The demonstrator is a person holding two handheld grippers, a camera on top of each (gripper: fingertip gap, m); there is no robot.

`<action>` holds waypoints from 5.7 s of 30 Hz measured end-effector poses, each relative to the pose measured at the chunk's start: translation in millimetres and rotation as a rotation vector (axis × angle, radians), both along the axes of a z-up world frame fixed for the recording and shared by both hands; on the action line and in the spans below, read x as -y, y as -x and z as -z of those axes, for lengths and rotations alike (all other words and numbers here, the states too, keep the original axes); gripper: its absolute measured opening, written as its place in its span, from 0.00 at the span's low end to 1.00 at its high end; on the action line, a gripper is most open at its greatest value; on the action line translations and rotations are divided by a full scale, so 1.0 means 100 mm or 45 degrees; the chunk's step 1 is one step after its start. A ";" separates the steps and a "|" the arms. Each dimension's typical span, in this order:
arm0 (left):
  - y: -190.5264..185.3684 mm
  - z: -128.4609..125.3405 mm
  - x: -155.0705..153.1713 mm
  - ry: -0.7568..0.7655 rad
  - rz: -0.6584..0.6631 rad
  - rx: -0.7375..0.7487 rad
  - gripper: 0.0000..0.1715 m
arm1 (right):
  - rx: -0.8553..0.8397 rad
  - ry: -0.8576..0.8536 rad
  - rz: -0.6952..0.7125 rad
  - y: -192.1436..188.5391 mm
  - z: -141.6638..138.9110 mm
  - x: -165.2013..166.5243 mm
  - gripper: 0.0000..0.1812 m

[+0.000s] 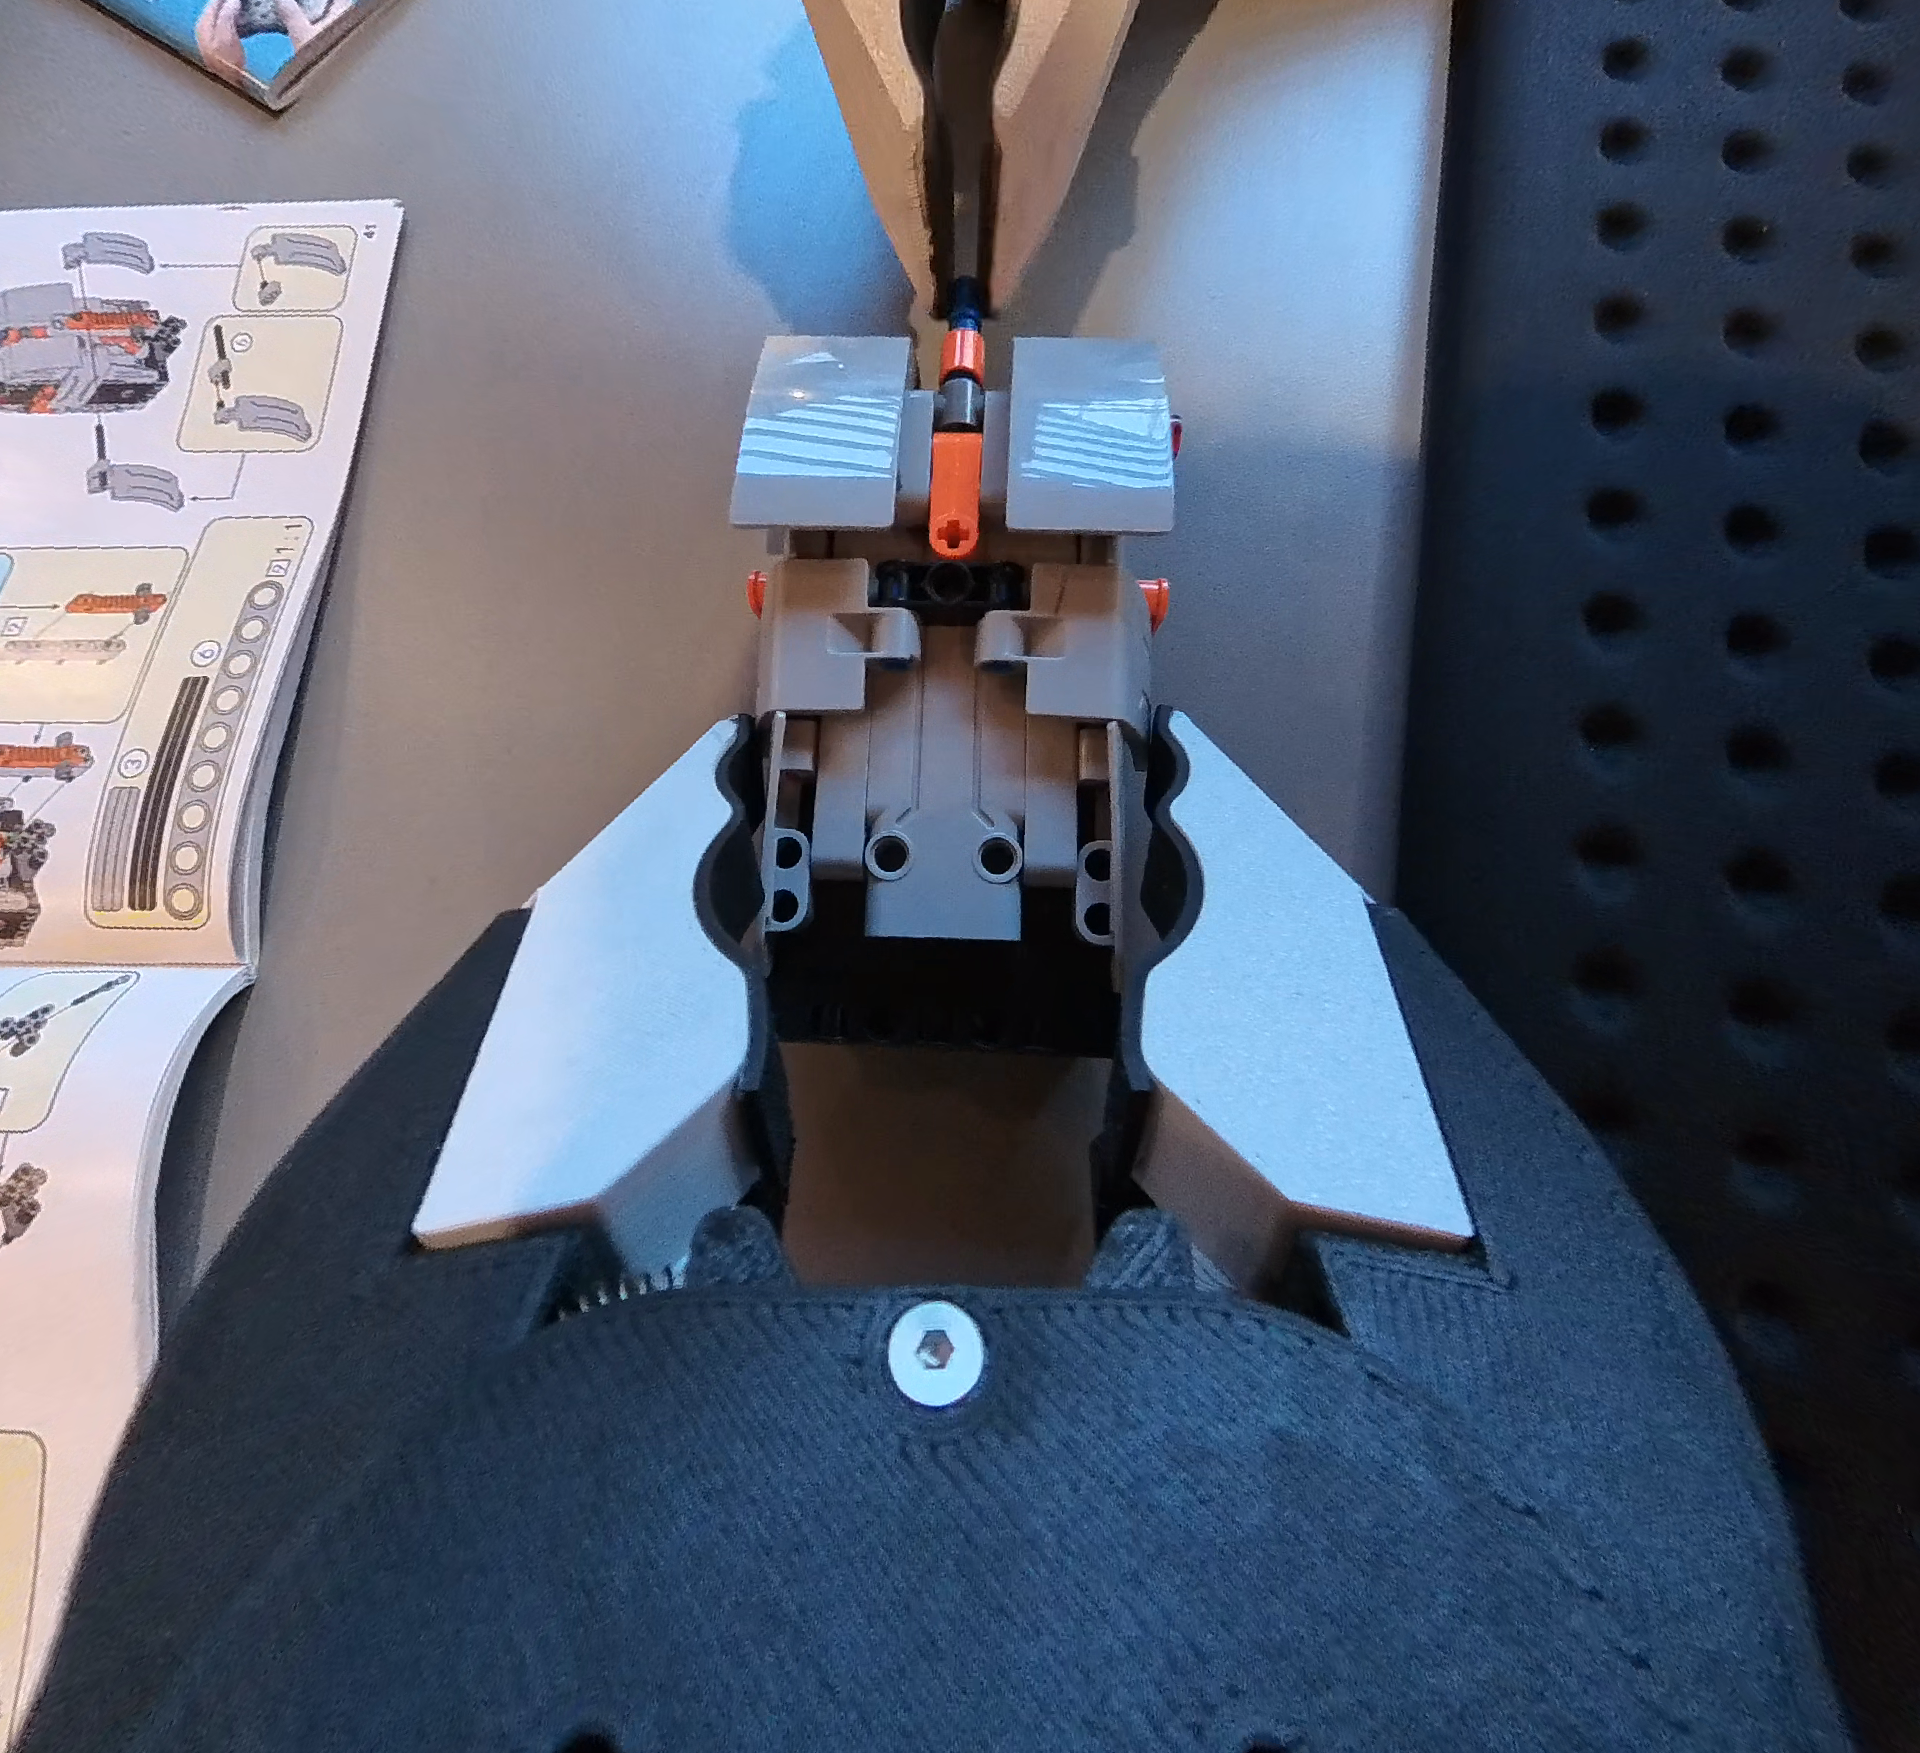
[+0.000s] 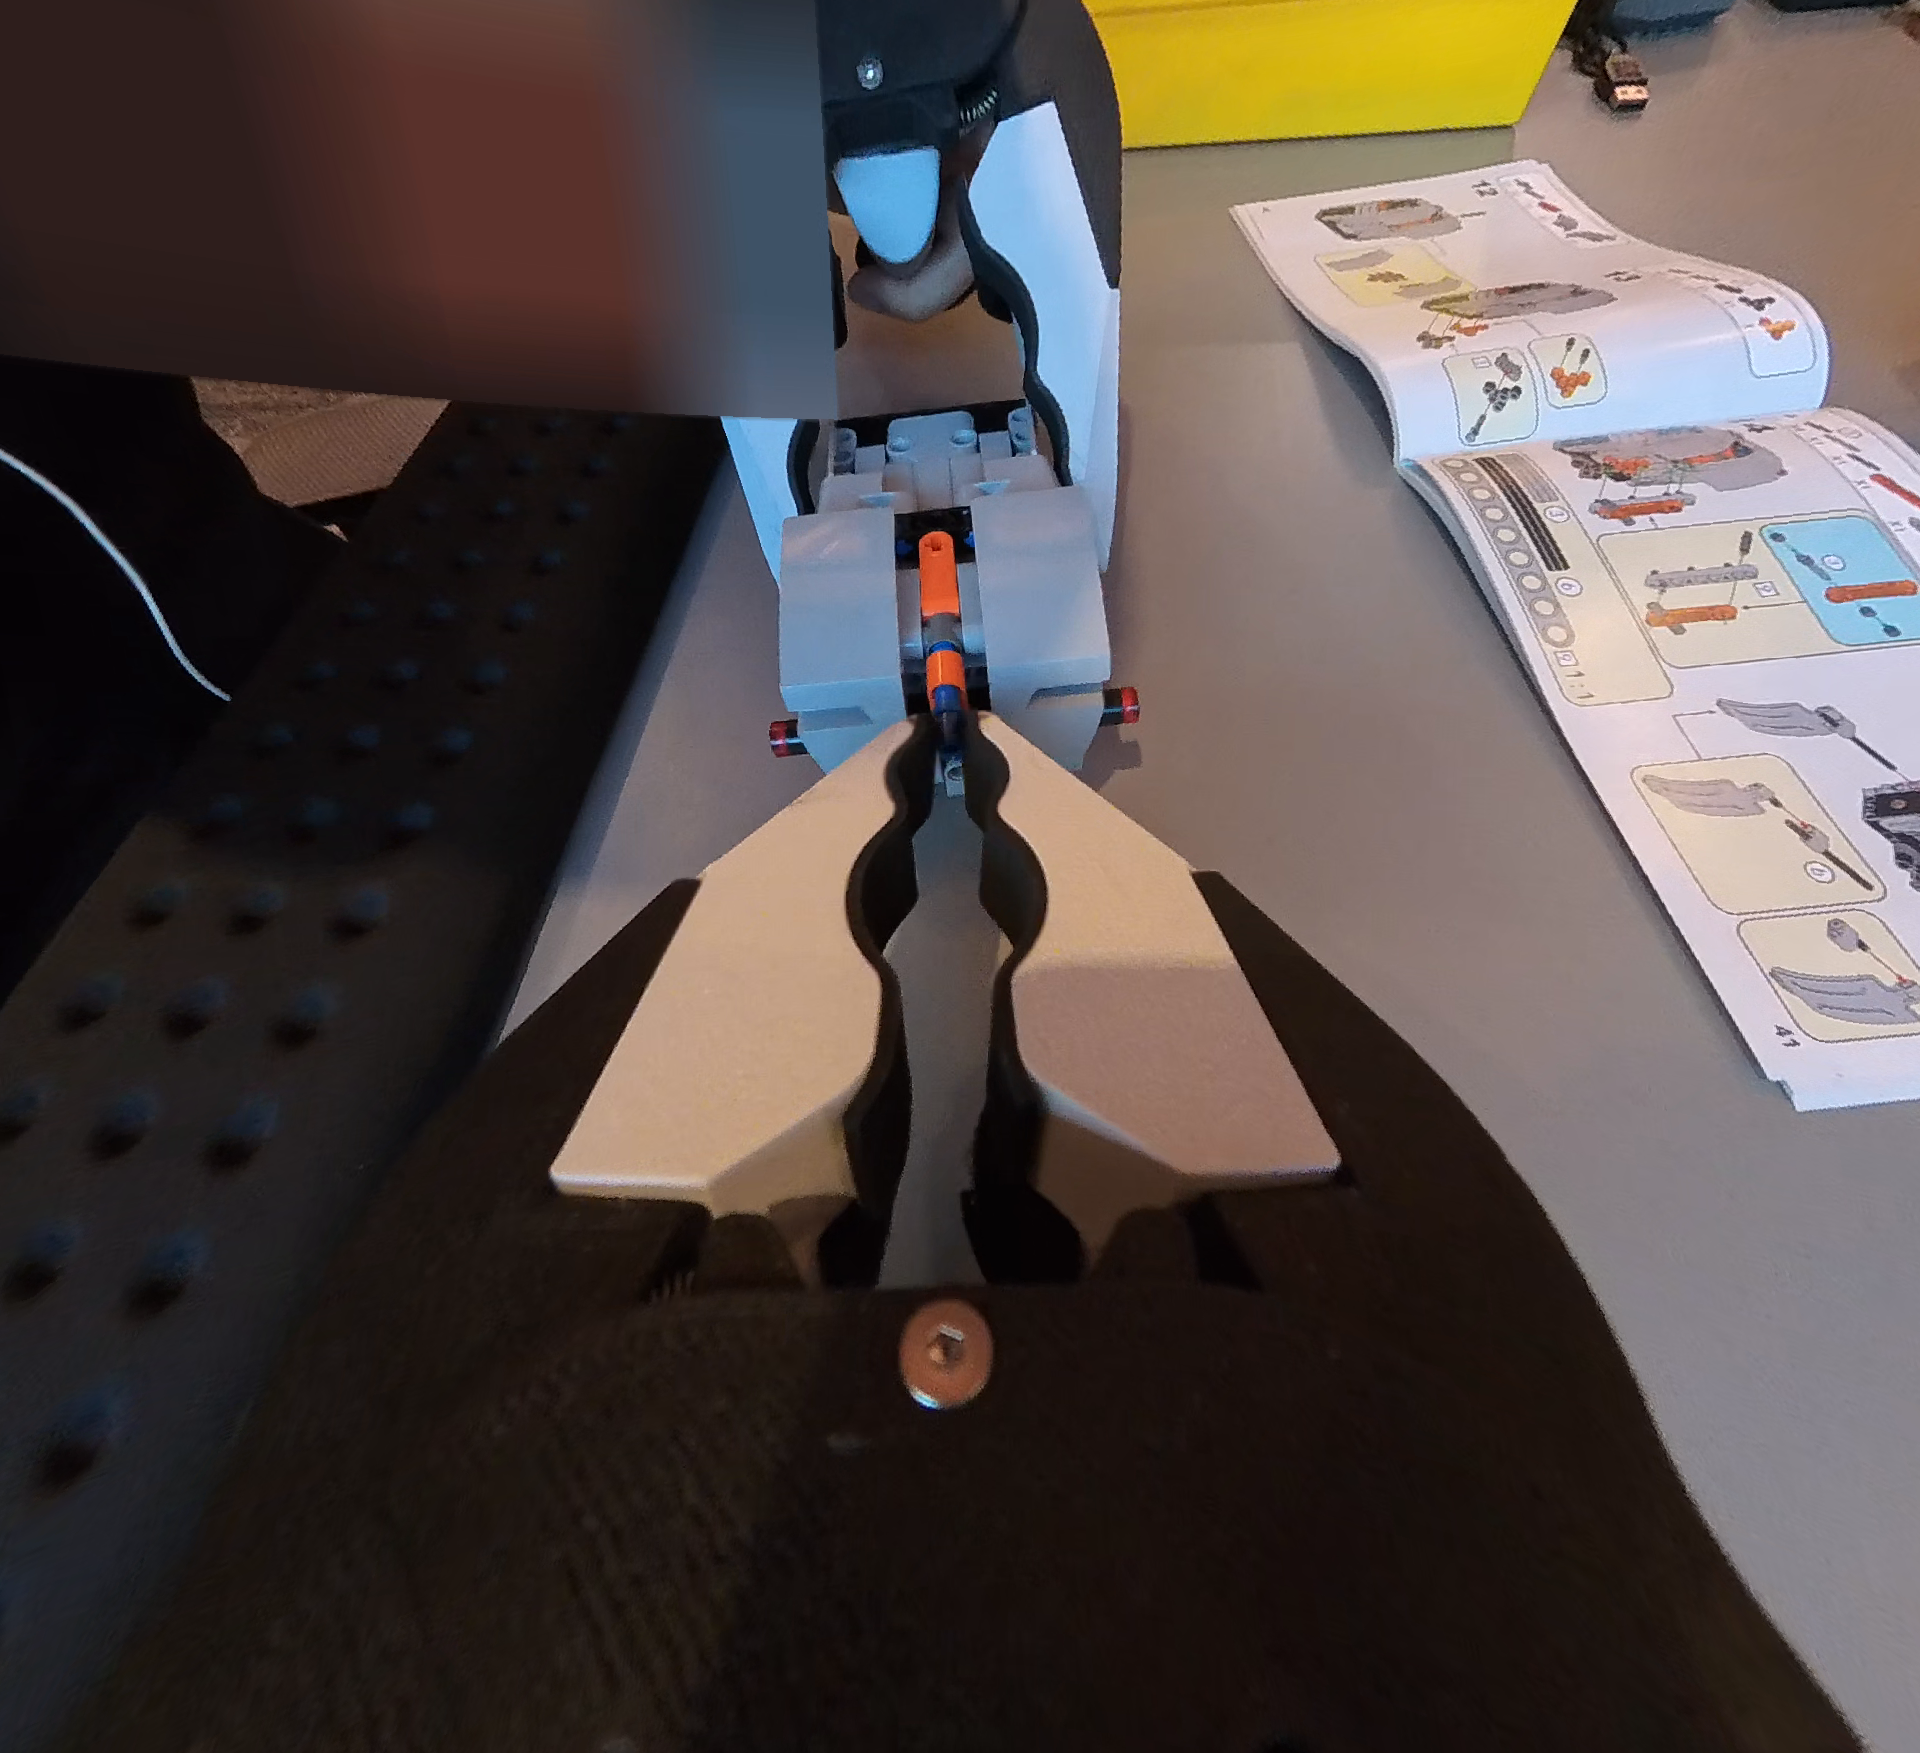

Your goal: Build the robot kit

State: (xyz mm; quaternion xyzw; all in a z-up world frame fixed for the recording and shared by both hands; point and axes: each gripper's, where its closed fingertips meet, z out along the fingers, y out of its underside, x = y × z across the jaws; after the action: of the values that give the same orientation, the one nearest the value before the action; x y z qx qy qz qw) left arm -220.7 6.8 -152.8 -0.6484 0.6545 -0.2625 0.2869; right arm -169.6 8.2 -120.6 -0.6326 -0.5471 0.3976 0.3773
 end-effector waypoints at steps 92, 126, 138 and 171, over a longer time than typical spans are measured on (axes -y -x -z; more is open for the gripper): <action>-0.01 0.03 0.07 -0.001 -0.020 -0.031 0.42 | -0.021 0.021 -0.033 0.06 -0.02 0.08 0.01; -0.02 0.02 0.06 0.004 -0.046 0.007 0.42 | 0.012 -0.009 -0.015 0.06 -0.03 0.06 0.01; -0.02 0.03 0.07 -0.003 -0.013 -0.004 0.43 | 0.010 -0.028 -0.037 0.05 -0.02 0.08 0.01; -0.03 0.02 0.08 -0.021 -0.012 0.047 0.43 | 0.077 -0.059 -0.065 0.01 0.08 0.07 0.03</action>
State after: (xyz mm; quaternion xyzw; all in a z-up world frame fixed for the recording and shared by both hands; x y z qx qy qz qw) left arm -217.3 -0.9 -154.9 -0.6440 0.6483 -0.2677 0.3056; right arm -170.5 1.4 -129.0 -0.6212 -0.5834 0.3752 0.3648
